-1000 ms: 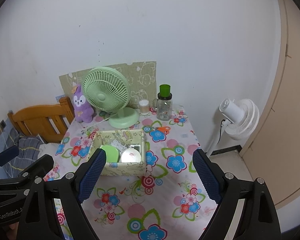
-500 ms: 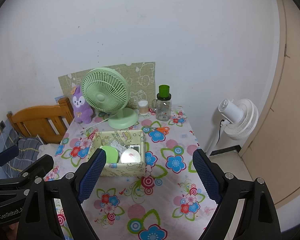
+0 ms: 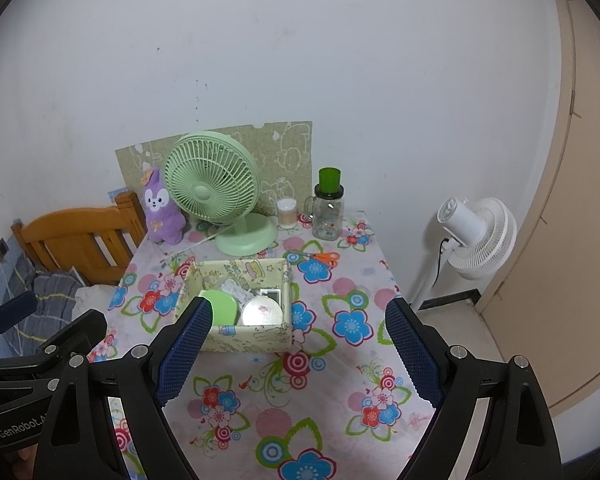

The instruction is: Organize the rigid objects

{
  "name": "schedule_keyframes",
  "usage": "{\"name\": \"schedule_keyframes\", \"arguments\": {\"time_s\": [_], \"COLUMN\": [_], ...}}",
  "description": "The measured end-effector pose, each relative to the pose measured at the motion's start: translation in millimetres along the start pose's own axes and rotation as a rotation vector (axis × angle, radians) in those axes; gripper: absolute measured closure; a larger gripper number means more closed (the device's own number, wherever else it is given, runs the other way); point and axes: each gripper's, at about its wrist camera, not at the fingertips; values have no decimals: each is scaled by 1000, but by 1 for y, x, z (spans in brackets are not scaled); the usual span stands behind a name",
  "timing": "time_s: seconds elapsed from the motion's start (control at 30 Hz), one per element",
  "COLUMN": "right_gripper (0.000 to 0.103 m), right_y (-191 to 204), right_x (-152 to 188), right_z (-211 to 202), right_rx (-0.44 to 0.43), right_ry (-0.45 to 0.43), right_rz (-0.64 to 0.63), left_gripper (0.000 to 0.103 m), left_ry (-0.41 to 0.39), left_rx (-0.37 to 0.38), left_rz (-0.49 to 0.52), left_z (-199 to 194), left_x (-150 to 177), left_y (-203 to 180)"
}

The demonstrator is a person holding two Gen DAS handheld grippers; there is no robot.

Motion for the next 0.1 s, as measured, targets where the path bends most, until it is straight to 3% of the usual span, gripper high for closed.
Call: {"name": "schedule_keyframes", "arguments": {"time_s": [0.1], "right_gripper": [13], "right_y": [7], "right_x": [-1], "right_z": [6], "right_rx": [25], "right_ry": [5], "right_rz": [-3], "left_gripper": [0], "left_ry": [18], "left_rx": [5], "left_rz": [-4], "left_z": [9], "left_x": [-3], "left_y": [6]}}
Point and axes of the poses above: each gripper's, at about its wrist camera, not at the fingertips, and z roughly the way its jaws point, y to its left, x to its underside, and after that the axes turned 12 degrees about y, right-handed
